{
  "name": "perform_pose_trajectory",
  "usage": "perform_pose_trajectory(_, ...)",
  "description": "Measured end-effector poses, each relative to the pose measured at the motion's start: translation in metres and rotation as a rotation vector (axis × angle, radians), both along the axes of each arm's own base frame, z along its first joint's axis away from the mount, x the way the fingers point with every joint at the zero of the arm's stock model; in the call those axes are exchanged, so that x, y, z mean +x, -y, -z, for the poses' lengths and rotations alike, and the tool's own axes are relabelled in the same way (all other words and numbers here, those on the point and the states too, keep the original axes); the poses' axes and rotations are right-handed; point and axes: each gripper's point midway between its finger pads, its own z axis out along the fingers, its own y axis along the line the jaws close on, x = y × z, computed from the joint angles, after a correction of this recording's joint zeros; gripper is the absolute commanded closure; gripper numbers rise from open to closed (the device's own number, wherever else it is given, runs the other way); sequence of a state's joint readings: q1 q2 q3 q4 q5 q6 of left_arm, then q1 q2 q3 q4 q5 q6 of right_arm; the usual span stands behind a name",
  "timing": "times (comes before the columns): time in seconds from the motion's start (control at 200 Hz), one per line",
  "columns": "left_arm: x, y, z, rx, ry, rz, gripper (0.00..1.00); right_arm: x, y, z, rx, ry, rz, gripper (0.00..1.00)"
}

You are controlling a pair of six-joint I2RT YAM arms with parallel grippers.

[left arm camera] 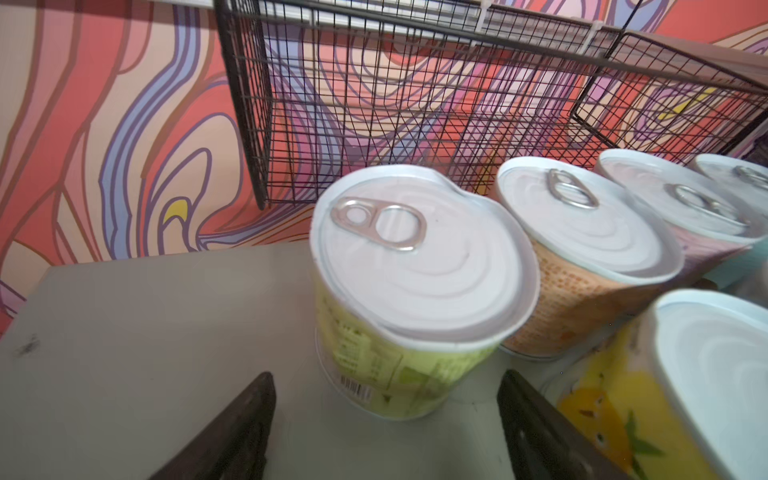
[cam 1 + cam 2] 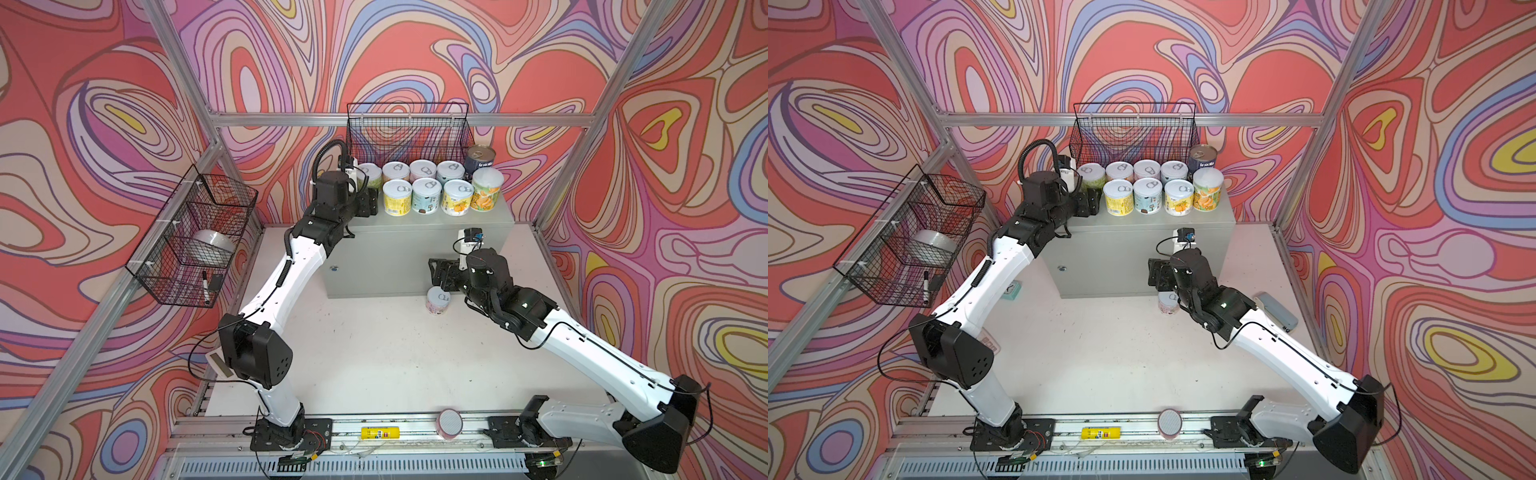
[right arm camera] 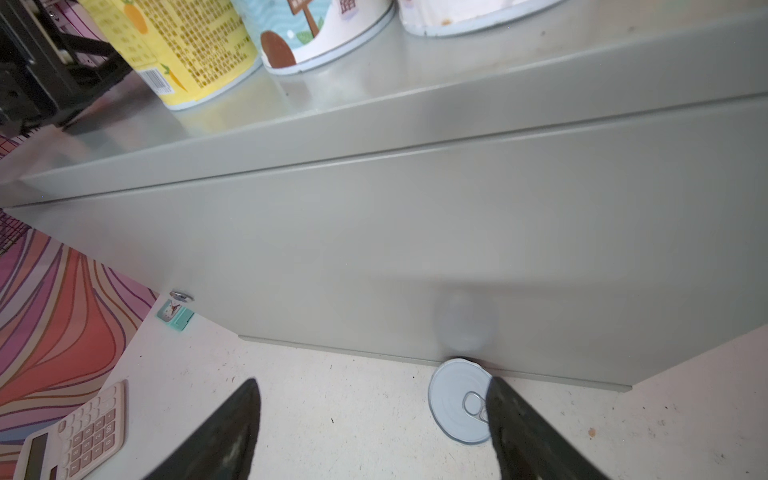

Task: Place and organize the canned foods onto the counter
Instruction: 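Open the left gripper and withdraw it from the cabinet top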

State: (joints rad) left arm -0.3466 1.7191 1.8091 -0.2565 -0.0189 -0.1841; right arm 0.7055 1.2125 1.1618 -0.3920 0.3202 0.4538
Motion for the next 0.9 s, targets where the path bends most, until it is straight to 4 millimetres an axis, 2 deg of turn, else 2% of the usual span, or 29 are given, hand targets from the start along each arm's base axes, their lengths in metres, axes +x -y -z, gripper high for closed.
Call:
perform_pose_trajectory(0.29,-0.028,-0.014,-0.035,-0.019,0.068,-0.021,0.0,-0.004,0.003,0.011,-0.018,-0.029,0.002,0.13)
perform_pose_trajectory(0.506,-0.04,-0.02,-0.041,-0.021,0.079,-0.03,0.0,-0.008,0.005,0.024,-0.027,-0.052,-0.001,0.13)
perform_pose_trajectory(0.601,-0.051,-0.021,-0.053,-0.03,0.103,-0.024,0.01,-0.012,0.008,0.029,-0.033,-0.06,-0.001,0.13)
perform_pose_trajectory(0.711,-0.078,-0.018,-0.075,-0.023,0.148,-0.005,0.0,-0.016,0.012,0.035,-0.033,-0.067,0.002,0.12)
perform_pose_trajectory(0.901,-0.15,-0.006,-0.117,-0.001,0.248,0.054,0.0,-0.022,0.016,0.046,-0.034,-0.082,0.001,0.1)
